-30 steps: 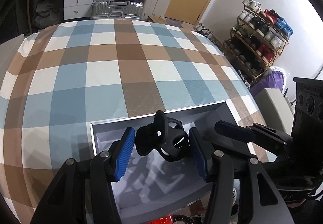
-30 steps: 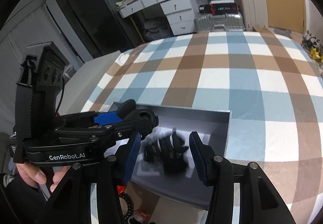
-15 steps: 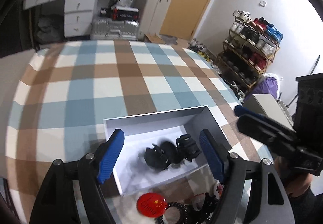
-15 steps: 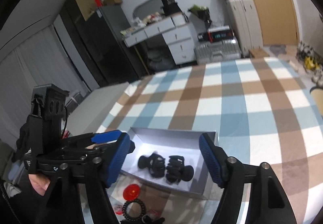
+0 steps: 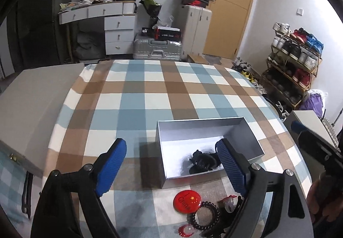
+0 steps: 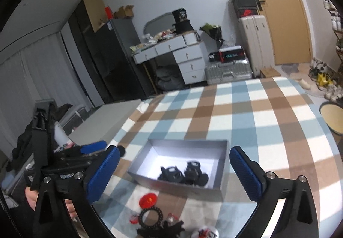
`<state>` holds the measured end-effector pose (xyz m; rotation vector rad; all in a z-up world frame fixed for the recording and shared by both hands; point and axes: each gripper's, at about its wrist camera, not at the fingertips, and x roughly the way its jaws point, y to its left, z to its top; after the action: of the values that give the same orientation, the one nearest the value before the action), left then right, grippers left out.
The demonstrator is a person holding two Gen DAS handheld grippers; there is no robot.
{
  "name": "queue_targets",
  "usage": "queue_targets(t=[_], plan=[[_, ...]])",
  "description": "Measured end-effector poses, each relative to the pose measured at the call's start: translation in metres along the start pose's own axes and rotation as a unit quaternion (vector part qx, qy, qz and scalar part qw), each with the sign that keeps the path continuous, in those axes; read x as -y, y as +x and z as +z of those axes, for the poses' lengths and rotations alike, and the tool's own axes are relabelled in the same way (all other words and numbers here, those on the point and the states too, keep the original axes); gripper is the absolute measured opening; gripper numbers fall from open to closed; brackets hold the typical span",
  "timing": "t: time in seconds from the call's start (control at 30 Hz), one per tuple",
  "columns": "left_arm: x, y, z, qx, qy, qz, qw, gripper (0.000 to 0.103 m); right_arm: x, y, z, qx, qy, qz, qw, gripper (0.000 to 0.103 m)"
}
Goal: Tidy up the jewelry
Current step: 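Withdraw the right gripper from the box back over the table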
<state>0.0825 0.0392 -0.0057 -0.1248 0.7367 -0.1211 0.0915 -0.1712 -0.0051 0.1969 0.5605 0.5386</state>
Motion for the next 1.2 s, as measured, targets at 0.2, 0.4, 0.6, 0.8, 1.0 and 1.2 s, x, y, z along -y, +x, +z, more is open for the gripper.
queue_targets(t=[0.2, 0.4, 0.6, 0.8, 1.0, 1.2], plan=[[0.001, -0.01, -0.01, 0.014, 0.0, 0.026, 0.9996, 0.085, -0.002, -0.016, -0.013, -0.005, 0.005, -0.018, 1.0, 0.103], [0.0, -0.024, -0.024, 0.028, -0.007, 0.032, 0.9991, 0.091, -0.005, -0.029, -0.019, 0.018, 0.005, -0.034, 0.999, 0.103], [0.008, -0.033, -0.04, 0.03, 0.009, 0.049, 0.9983, 0.092, -0.008, -0.024, -0.025, -0.004, -0.004, -0.041, 0.999, 0.103], [0.008, -0.02, -0.057, -0.021, 0.022, 0.054, 0.9981, 0.092, -0.005, -0.001, -0.036, -0.09, -0.004, -0.052, 0.995, 0.103], [0.01, -0.014, -0.072, -0.056, 0.042, 0.046, 0.9965, 0.092, -0.006, -0.002, -0.04, -0.098, -0.015, -0.057, 0.994, 0.103], [0.013, -0.003, -0.085, -0.101, 0.053, 0.034, 0.9929, 0.092, -0.014, -0.002, -0.044, -0.104, -0.047, -0.078, 0.99, 0.103]])
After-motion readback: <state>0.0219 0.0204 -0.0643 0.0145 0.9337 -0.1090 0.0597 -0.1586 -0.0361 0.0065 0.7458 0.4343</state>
